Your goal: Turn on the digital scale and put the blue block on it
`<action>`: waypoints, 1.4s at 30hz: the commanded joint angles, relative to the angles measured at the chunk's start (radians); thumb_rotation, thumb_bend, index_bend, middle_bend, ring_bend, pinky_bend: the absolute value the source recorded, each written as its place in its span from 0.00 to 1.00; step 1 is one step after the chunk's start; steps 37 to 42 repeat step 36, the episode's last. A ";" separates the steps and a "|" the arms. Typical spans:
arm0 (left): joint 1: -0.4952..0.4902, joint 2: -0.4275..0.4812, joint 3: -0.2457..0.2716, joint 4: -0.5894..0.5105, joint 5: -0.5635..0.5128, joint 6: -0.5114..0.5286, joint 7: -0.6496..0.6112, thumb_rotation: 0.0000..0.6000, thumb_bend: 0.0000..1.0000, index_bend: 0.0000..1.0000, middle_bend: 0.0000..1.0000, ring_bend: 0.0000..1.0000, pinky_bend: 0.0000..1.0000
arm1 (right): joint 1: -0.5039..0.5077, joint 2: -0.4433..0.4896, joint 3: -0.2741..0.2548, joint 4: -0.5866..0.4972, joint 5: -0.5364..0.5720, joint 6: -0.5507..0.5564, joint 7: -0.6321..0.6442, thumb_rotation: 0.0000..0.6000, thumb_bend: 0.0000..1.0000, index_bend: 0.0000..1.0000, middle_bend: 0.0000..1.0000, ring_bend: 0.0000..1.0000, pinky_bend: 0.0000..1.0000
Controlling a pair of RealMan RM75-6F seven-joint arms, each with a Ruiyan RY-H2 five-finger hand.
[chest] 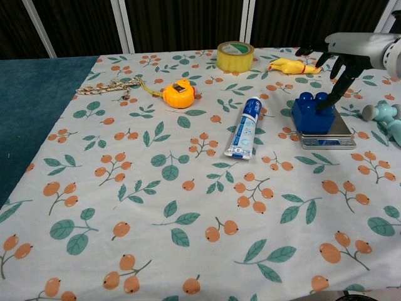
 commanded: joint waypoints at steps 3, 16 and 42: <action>0.000 -0.001 0.001 0.001 0.004 0.003 0.001 1.00 0.30 0.02 0.07 0.05 0.03 | -0.128 0.143 -0.038 -0.218 -0.176 0.178 0.055 1.00 0.08 0.06 0.00 0.13 0.26; 0.006 -0.003 -0.003 -0.007 0.004 0.019 0.002 1.00 0.30 0.02 0.07 0.05 0.03 | -0.489 0.135 -0.260 -0.225 -0.591 0.647 0.211 1.00 0.13 0.06 0.00 0.13 0.25; 0.007 -0.004 0.011 -0.004 0.032 0.020 0.038 1.00 0.30 0.02 0.07 0.05 0.03 | -0.609 0.037 -0.267 0.021 -0.651 0.744 0.198 1.00 0.11 0.06 0.00 0.12 0.24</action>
